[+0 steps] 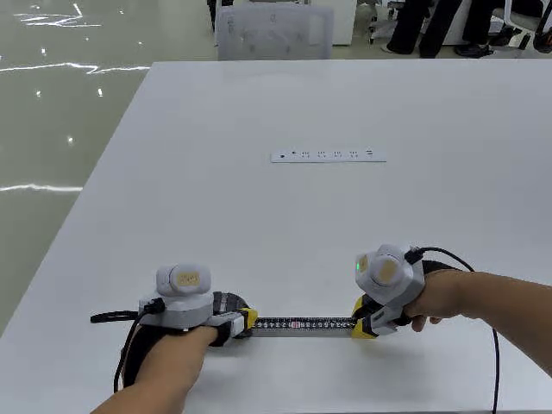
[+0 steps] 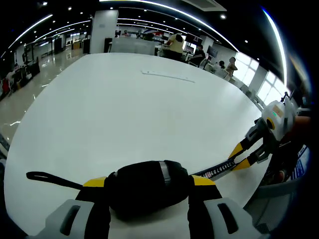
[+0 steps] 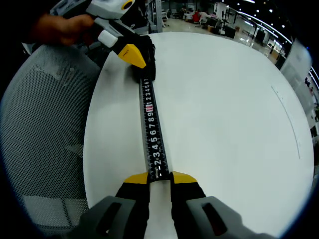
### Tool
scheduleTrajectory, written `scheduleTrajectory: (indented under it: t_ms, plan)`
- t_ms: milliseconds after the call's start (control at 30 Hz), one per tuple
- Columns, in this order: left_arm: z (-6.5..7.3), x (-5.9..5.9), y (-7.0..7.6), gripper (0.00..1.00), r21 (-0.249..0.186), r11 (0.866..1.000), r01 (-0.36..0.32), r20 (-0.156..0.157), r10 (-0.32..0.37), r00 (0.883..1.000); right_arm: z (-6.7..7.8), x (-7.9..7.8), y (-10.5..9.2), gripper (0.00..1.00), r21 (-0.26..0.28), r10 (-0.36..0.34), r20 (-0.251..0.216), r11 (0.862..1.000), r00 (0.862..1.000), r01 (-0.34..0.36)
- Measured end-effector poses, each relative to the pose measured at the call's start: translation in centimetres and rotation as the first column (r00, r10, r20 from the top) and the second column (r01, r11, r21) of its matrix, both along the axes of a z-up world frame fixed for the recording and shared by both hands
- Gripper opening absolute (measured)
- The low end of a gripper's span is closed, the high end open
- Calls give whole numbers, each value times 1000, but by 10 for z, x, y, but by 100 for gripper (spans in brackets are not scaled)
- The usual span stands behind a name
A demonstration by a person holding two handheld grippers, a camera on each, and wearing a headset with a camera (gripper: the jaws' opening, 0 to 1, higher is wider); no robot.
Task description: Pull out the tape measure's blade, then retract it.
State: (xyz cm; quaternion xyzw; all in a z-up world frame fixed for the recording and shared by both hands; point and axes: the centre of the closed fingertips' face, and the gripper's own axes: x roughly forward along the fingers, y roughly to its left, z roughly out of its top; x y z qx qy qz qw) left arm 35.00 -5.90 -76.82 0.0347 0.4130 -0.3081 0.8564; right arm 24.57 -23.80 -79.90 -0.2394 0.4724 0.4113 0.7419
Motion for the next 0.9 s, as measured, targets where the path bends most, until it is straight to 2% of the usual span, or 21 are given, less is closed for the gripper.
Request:
scheduleTrajectory:
  t_ms: [367, 500, 900]
  plan:
    - [0, -1, 0, 59, -3, 1000, 1, 1, -1, 1000, -1, 4, 8, 14, 9, -2, 7, 1000, 1000, 2]
    - [0, -1, -1, 59, -2, 1000, 1, 4, -1, 1000, 0, 6, 12, 14, 19, -23, 5, 1000, 1000, 23]
    - [0, -1, 0, 59, -2, 1000, 2, 3, -2, 1000, 0, 14, 26, 14, 30, -1, 19, 1000, 1000, 1]
